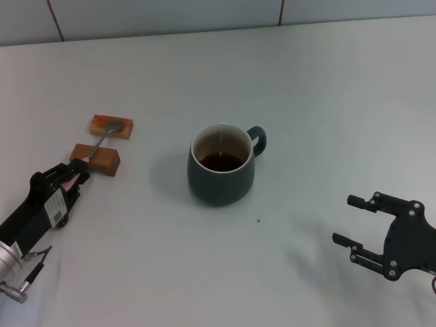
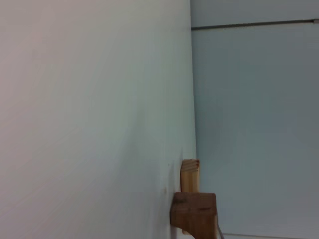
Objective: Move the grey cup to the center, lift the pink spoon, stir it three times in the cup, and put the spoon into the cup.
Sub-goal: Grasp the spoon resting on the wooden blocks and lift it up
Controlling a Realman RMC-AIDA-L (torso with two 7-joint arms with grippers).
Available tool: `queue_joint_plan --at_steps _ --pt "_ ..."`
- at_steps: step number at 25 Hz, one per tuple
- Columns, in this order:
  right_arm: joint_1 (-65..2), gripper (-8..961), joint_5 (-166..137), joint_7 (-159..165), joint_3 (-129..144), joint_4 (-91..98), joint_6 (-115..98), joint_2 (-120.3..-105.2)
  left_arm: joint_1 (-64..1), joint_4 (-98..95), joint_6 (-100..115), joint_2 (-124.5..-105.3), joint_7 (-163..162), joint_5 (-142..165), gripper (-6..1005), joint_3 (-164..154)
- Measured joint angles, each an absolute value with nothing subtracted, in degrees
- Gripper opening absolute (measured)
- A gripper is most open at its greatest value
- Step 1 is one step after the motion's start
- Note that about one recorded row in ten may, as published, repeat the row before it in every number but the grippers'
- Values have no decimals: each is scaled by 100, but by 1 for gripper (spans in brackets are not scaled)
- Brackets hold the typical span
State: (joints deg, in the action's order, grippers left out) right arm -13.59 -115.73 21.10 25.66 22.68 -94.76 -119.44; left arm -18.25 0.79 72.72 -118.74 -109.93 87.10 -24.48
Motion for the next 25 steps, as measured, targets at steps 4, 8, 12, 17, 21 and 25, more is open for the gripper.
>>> queue_joint_plan --at_steps 4,8,12,17,21,25 --pt "-1362 623 -11567 2109 2566 2268 -9483 -11944 -1828 79 7225 -11874 -11000 8710 221 -2434" --pt "-1365 624 -11566 2110 2566 2268 -9482 -11938 -1841 84 7208 -11874 -11002 8710 223 -2432" --pt "-1384 624 -11566 2109 2566 2262 -9474 -11935 -1847 93 7228 -11880 -10929 8706 212 -2423" --pt "-1396 624 -11566 2109 2568 2249 -9465 -11935 -1847 95 7234 -11884 -10896 8707 155 -2416" --pt "-1410 623 -11566 2109 2565 2240 -9452 -11935 -1846 97 7368 -11884 -10736 8712 138 -2283" --pt "-1445 623 -11566 2109 2571 2241 -9401 -11935 -1858 75 7974 -11877 -10385 8712 137 -1982"
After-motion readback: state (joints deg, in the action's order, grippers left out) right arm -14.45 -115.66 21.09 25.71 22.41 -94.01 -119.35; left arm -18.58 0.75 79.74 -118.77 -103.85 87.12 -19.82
